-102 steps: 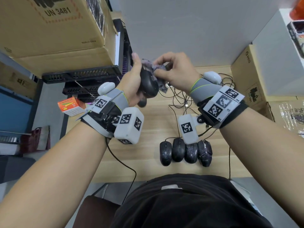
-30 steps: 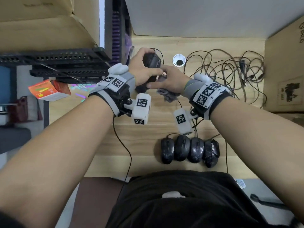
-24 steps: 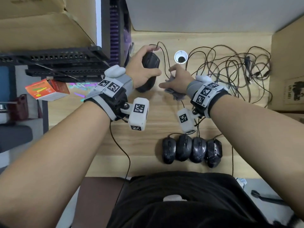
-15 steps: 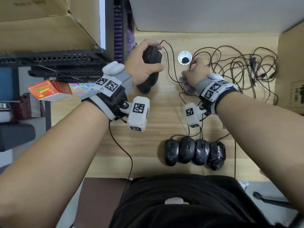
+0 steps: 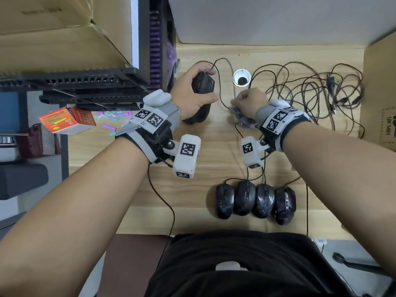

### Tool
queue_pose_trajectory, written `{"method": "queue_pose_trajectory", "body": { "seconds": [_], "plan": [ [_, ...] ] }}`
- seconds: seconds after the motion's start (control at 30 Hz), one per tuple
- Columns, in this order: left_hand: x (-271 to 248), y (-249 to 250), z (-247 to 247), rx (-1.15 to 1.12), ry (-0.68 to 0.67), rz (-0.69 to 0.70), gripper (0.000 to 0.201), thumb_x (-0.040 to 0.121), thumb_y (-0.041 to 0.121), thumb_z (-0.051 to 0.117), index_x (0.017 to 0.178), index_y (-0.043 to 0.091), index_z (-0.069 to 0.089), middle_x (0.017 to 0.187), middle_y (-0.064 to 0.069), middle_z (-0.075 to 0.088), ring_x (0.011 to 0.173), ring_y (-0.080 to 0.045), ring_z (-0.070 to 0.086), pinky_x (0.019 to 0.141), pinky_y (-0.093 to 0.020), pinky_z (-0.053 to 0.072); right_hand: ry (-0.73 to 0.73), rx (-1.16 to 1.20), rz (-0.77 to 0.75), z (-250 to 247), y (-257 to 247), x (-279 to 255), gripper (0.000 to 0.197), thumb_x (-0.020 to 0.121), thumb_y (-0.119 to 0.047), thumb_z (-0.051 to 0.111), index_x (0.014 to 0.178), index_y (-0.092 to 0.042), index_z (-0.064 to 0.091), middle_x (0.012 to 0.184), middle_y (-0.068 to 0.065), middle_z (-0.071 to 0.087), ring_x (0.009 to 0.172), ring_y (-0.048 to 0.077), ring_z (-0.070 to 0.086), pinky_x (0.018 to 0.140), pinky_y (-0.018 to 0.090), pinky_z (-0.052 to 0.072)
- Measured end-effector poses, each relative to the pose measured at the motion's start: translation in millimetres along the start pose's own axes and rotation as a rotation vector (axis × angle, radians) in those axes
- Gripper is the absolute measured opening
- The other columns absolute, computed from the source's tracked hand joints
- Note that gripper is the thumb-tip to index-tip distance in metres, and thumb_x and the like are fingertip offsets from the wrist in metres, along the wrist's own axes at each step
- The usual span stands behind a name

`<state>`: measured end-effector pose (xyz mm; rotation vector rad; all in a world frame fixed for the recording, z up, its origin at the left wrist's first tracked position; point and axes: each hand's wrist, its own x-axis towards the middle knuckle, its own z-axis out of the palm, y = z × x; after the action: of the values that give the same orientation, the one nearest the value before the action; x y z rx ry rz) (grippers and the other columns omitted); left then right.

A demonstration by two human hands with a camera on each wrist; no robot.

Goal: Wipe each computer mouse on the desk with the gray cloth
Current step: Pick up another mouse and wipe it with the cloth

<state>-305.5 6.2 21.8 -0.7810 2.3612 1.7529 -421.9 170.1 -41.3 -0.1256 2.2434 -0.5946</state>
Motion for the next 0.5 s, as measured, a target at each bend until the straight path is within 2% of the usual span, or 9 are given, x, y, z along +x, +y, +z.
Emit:
{"method": "queue_pose_trajectory", "body": {
  "seconds": [0.03, 0.13, 0.2, 0.23, 0.27, 0.33, 0.37, 0.43, 0.5],
  "plan": [
    [0, -5, 1, 0.032, 0.009, -0.027, 0.049, 0.08, 0.014, 0.083, 0.123, 0.021, 0.059, 0.109, 0.012, 0.058, 0.085, 0.003, 0.056, 0.08, -0.007, 0.043, 0.062, 0.06, 0.021, -4, -2, 4, 0.023, 0.089, -0.026, 0.055, 0.086, -0.007, 0.067, 0.082, 0.011, 0.072, 0.076, 0.031, 0.067, 0.069, 0.037, 0.058],
    [3, -25, 8, 0.112, 0.019, -0.144, 0.054, 0.082, 0.025, 0.083, 0.13, 0.019, 0.057, 0.114, 0.007, 0.059, 0.093, -0.006, 0.056, 0.073, -0.002, 0.038, 0.298, 0.232, 0.053, -30, -12, 11, 0.022, 0.086, -0.037, 0.045, 0.078, -0.02, 0.057, 0.074, 0.003, 0.064, 0.07, 0.024, 0.064, 0.06, 0.02, 0.053],
    [5, -38, 15, 0.142, 0.005, -0.209, 0.055, 0.082, 0.029, 0.083, 0.129, 0.02, 0.056, 0.118, 0.003, 0.059, 0.102, -0.013, 0.056, 0.08, -0.014, 0.04, 0.404, 0.381, -0.011, -48, -19, 16, 0.017, 0.084, -0.039, 0.047, 0.091, -0.026, 0.055, 0.081, -0.006, 0.063, 0.072, 0.011, 0.067, 0.062, 0.021, 0.056],
    [6, -43, 19, 0.147, -0.002, -0.228, 0.055, 0.081, 0.031, 0.083, 0.128, 0.02, 0.056, 0.119, 0.002, 0.059, 0.105, -0.015, 0.055, 0.084, -0.02, 0.041, 0.4, 0.45, -0.066, -54, -22, 15, 0.019, 0.087, -0.033, 0.049, 0.104, -0.025, 0.054, 0.089, -0.01, 0.063, 0.075, 0.005, 0.068, 0.061, 0.022, 0.057],
    [7, -46, 23, 0.15, -0.006, -0.24, 0.055, 0.081, 0.033, 0.083, 0.127, 0.019, 0.057, 0.119, 0.002, 0.058, 0.106, -0.017, 0.055, 0.088, -0.025, 0.041, 0.364, 0.489, -0.115, -58, -24, 18, 0.028, 0.089, -0.028, 0.05, 0.117, -0.026, 0.053, 0.099, -0.012, 0.062, 0.081, 0.006, 0.069, 0.064, 0.028, 0.059],
    [11, -50, 29, 0.148, 0.008, -0.252, 0.057, 0.081, 0.036, 0.083, 0.127, 0.017, 0.057, 0.118, 0.002, 0.057, 0.108, -0.018, 0.054, 0.092, -0.029, 0.042, 0.276, 0.429, -0.216, -61, -31, 15, 0.051, 0.086, -0.026, 0.05, 0.136, -0.035, 0.042, 0.114, -0.016, 0.057, 0.089, 0.018, 0.07, 0.077, 0.044, 0.059],
    [14, -50, 32, 0.143, 0.022, -0.257, 0.058, 0.081, 0.037, 0.083, 0.128, 0.016, 0.056, 0.118, 0.002, 0.056, 0.108, -0.018, 0.054, 0.093, -0.03, 0.042, 0.227, 0.36, -0.235, -59, -31, 15, 0.061, 0.086, -0.025, 0.051, 0.143, -0.037, 0.033, 0.117, -0.013, 0.057, 0.089, 0.021, 0.07, 0.079, 0.046, 0.058],
    [19, -50, 36, 0.131, 0.051, -0.288, 0.061, 0.083, 0.04, 0.081, 0.131, 0.015, 0.054, 0.118, 0.0, 0.057, 0.108, -0.02, 0.054, 0.094, -0.032, 0.043, 0.184, 0.208, -0.224, -54, -35, 5, 0.067, 0.088, -0.024, 0.056, 0.147, -0.032, 0.024, 0.105, -0.005, 0.063, 0.083, 0.019, 0.066, 0.076, 0.04, 0.055],
    [25, -50, 38, 0.115, 0.069, -0.331, 0.062, 0.085, 0.043, 0.078, 0.134, 0.015, 0.052, 0.121, -0.002, 0.057, 0.109, -0.021, 0.054, 0.097, -0.035, 0.044, 0.037, 0.171, -0.162, -46, -33, -7, 0.057, 0.089, -0.025, 0.062, 0.139, -0.026, 0.034, 0.084, -0.002, 0.066, 0.064, 0.018, 0.06, 0.062, 0.034, 0.052]
  ]
}}
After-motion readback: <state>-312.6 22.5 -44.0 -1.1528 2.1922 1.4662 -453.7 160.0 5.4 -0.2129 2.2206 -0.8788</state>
